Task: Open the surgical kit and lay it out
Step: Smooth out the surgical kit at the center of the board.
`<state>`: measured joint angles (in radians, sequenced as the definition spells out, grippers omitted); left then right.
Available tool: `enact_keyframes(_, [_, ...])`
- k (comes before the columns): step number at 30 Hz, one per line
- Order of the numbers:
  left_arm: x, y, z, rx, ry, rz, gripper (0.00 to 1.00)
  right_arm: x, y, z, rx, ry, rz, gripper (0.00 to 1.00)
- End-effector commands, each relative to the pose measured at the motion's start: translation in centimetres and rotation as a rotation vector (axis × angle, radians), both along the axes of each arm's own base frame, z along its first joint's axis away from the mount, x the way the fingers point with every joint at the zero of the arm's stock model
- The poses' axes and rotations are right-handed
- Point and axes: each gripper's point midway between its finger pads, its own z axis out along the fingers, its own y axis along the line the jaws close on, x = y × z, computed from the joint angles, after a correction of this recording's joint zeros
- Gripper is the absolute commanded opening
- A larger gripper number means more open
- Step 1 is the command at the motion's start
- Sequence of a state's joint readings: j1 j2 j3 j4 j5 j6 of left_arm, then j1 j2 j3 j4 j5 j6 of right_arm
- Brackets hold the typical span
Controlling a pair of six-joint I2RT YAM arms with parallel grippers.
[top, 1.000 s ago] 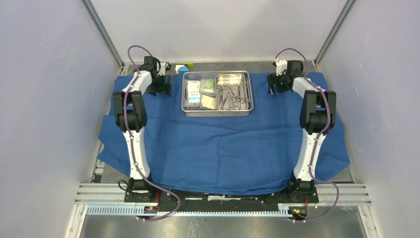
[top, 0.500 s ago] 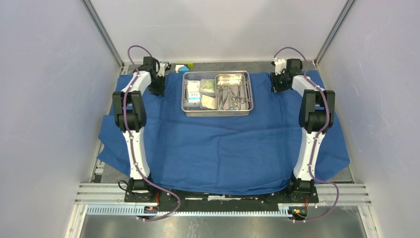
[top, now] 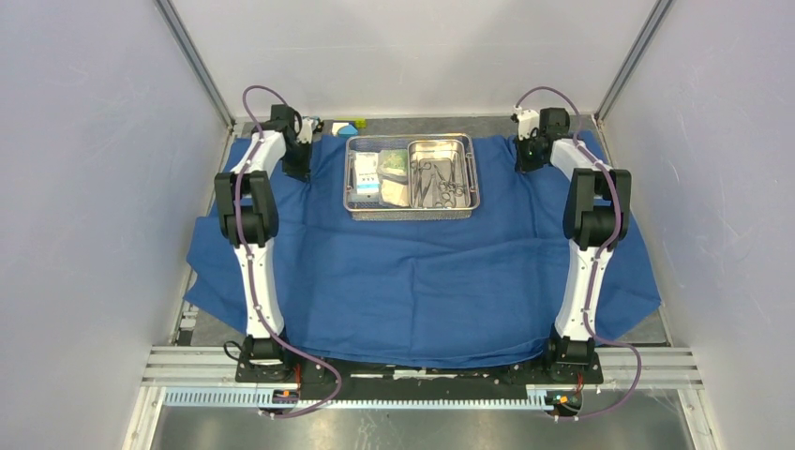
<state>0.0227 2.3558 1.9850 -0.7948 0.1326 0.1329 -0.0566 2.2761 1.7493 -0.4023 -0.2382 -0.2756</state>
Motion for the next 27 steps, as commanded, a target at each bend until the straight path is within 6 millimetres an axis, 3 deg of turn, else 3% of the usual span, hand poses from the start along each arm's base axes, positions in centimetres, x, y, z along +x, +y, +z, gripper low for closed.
enact_keyframes(1, [0.0,-1.1,-1.2,-0.144,0.056,0.074,0.02,-0.3,-2.6,-3.2,-0.079,0.063,-0.096,0.00])
enact_keyframes(13, [4.1,2.4,-1.1,-0.254,0.001,0.278,0.02,4.3,-3.5,-1.3,-0.061,-0.028,-0.217,0.00])
enact_keyframes(27, [7.3,5.1,-1.3,-0.226,-0.070,0.365,0.02,6.3,-3.8,-1.6,-0.060,-0.058,-0.236,0.00])
